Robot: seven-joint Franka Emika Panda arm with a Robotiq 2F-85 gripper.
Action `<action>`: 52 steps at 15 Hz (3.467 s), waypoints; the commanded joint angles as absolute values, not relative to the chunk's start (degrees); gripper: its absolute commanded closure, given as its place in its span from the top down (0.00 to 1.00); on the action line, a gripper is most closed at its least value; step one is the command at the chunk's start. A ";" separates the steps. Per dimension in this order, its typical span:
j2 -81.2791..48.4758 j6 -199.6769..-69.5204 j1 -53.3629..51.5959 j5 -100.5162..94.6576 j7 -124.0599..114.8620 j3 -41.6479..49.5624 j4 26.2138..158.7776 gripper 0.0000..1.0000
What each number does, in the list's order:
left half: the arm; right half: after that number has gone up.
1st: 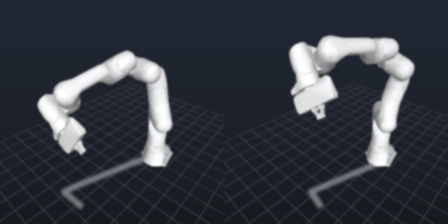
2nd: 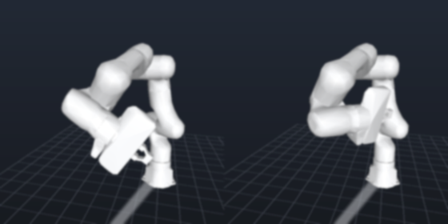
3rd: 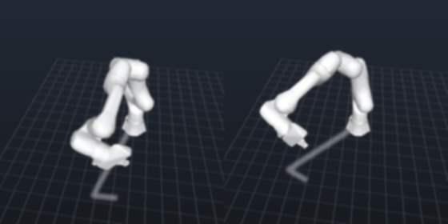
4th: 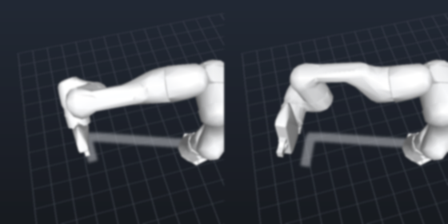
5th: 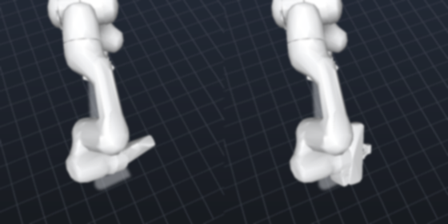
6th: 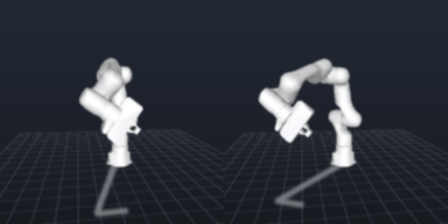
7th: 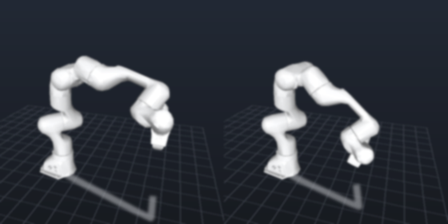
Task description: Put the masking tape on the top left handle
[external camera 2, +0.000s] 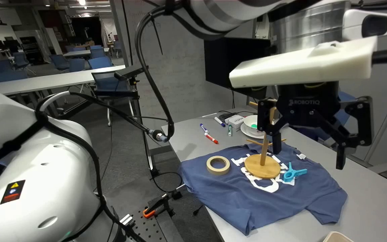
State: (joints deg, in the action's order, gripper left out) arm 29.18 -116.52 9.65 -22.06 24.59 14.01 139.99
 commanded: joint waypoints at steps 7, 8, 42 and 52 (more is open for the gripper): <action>29.16 -116.39 9.67 -22.00 24.62 13.96 139.89 1.00; 29.16 -116.39 9.67 -22.00 24.62 13.96 139.89 1.00; 18.21 -128.58 -2.60 -2.42 8.93 0.91 143.39 1.00; 13.25 -128.19 -1.76 -3.93 -3.31 -2.37 141.94 1.00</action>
State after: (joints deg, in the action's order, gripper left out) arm 16.73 -129.36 -2.14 -3.88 3.61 -0.03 143.86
